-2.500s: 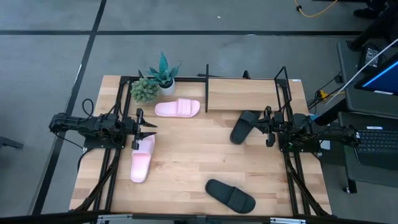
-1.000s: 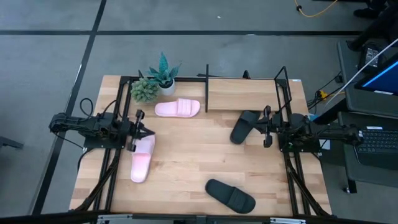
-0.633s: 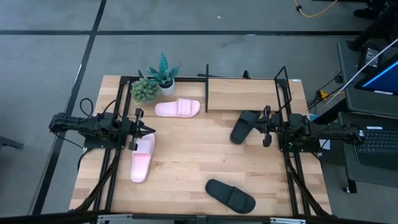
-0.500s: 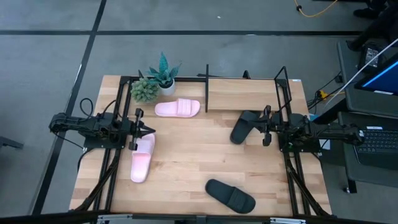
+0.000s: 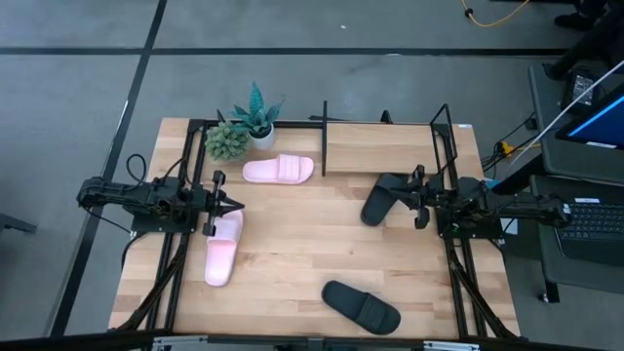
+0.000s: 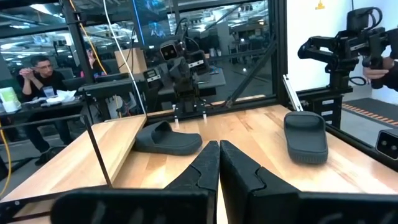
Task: Pick and place slides into the shelf
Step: Put the top pink slide on the shelf
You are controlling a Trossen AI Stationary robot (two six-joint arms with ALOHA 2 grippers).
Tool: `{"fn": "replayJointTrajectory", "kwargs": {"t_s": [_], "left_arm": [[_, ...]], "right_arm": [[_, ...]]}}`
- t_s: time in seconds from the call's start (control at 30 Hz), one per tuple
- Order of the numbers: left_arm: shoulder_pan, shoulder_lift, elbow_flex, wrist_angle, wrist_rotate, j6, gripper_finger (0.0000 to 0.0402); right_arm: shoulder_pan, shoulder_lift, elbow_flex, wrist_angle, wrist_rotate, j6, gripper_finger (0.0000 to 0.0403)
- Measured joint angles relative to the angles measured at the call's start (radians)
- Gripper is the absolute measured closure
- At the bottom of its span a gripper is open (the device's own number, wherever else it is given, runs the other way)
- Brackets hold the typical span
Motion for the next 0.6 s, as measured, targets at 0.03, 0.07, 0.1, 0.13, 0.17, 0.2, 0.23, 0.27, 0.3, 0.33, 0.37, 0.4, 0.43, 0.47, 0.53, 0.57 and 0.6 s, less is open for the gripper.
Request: {"fn": "replayJointTrajectory", "kwargs": {"t_s": [0.03,0.07,0.1,0.13,0.17,0.2,0.23,0.27,0.3,0.33,0.37,0.4,0.43,0.47,0.53,0.57,0.6], "left_arm": [[0.000,0.000,0.000,0.000,0.000,0.000,0.0395],[0.000,0.000,0.000,0.000,0.000,0.000,0.0395],[0.000,0.000,0.000,0.000,0.000,0.000,0.0395],[0.000,0.000,0.000,0.000,0.000,0.001,0.0395],[0.000,0.000,0.000,0.000,0.000,0.001,0.0395],[0.000,0.000,0.000,0.000,0.000,0.001,0.0395],[0.000,0.000,0.000,0.000,0.000,0.001,0.0395],[0.000,0.000,0.000,0.000,0.000,0.001,0.0395],[0.000,0.000,0.000,0.000,0.000,0.001,0.0395],[0.000,0.000,0.000,0.000,-0.001,0.001,0.0395],[0.000,0.000,0.000,0.001,-0.002,-0.001,0.0395],[0.000,0.000,0.000,0.006,-0.003,-0.008,0.0395],[0.000,0.001,0.000,0.019,-0.003,-0.023,0.0396],[0.000,0.001,0.000,0.037,-0.003,-0.047,0.0399],[0.000,0.000,0.000,0.068,-0.004,-0.109,0.0400],[0.000,0.001,0.000,0.081,-0.004,-0.137,0.0400],[0.000,0.001,0.000,0.095,-0.004,-0.158,0.0400]], "right_arm": [[0.003,0.000,0.000,0.020,0.000,0.001,0.0332],[0.005,0.000,0.000,0.046,-0.001,0.006,0.0330],[0.007,0.000,0.000,0.073,-0.002,0.012,0.0330],[0.011,0.000,0.000,0.096,-0.002,0.020,0.0330],[0.016,0.000,0.001,0.111,-0.003,0.020,0.0331],[0.021,0.000,0.009,0.108,-0.004,0.020,0.0334],[0.027,0.001,0.020,0.102,-0.009,0.019,0.0338],[0.033,0.004,0.033,0.099,-0.018,0.013,0.0342],[0.039,0.010,0.048,0.094,-0.026,0.002,0.0346],[0.046,0.019,0.064,0.081,-0.028,-0.003,0.0350],[0.053,0.032,0.082,0.065,-0.028,-0.009,0.0355],[0.058,0.049,0.100,0.051,-0.028,-0.023,0.0360],[0.064,0.067,0.117,0.043,-0.028,-0.032,0.0365],[0.069,0.088,0.136,0.036,-0.028,-0.045,0.0371],[0.078,0.139,0.179,0.009,-0.028,-0.067,0.0383],[0.083,0.165,0.200,-0.008,-0.028,-0.083,0.0390],[0.086,0.191,0.222,-0.032,-0.029,-0.103,0.0395]]}}
